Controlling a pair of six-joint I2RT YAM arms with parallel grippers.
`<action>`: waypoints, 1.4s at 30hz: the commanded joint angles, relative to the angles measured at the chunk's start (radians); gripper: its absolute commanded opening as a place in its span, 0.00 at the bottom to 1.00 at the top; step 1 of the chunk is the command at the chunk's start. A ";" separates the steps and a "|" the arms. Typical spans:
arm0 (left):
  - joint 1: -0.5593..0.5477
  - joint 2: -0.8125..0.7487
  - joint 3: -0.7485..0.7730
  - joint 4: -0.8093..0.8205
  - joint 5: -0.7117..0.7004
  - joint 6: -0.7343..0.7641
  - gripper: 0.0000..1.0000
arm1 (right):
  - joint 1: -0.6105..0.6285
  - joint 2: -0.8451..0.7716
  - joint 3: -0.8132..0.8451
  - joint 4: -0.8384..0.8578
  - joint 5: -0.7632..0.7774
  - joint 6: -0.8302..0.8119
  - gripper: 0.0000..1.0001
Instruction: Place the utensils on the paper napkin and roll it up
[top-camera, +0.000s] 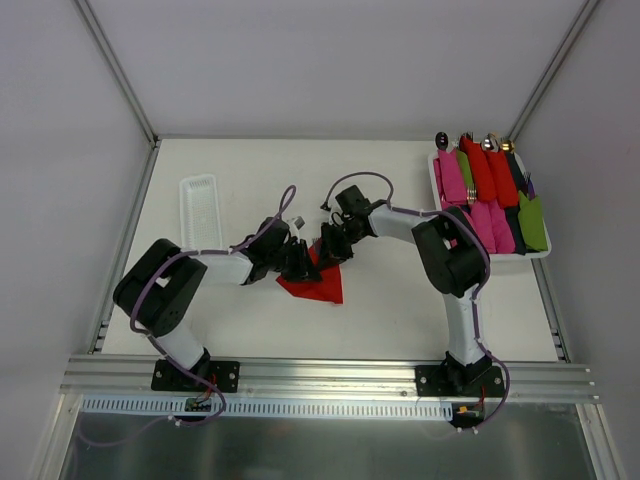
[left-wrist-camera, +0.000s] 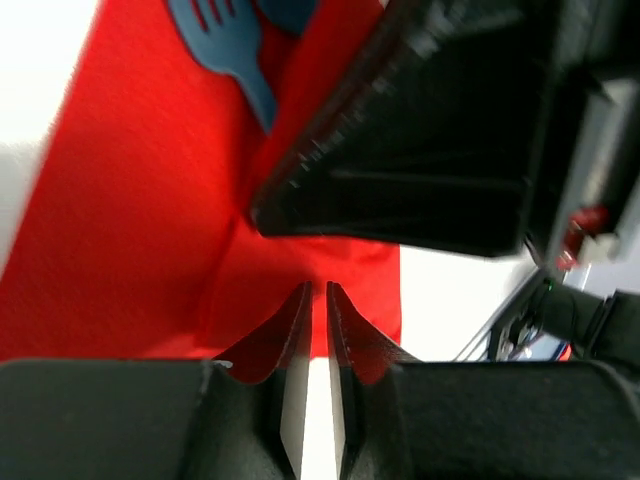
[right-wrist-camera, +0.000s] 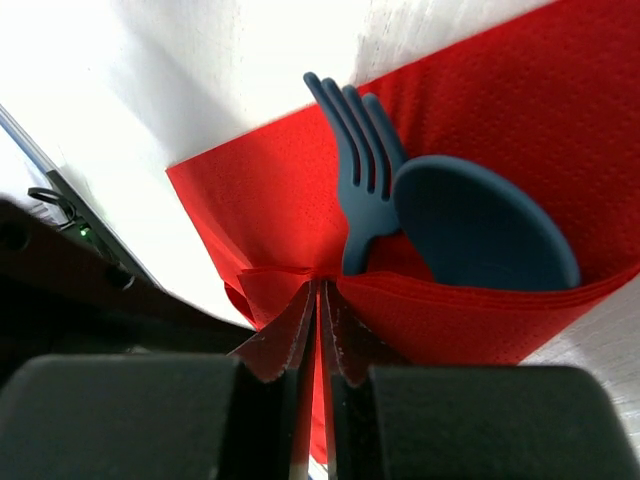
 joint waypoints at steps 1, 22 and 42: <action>-0.003 0.037 -0.002 0.084 -0.045 -0.051 0.10 | -0.010 0.032 -0.013 -0.026 0.038 -0.010 0.08; -0.001 0.146 0.001 -0.034 -0.097 -0.107 0.00 | -0.020 -0.141 0.088 -0.092 0.144 -0.106 0.14; -0.003 0.134 -0.013 -0.042 -0.112 -0.110 0.00 | 0.028 -0.009 0.168 -0.123 0.253 -0.133 0.13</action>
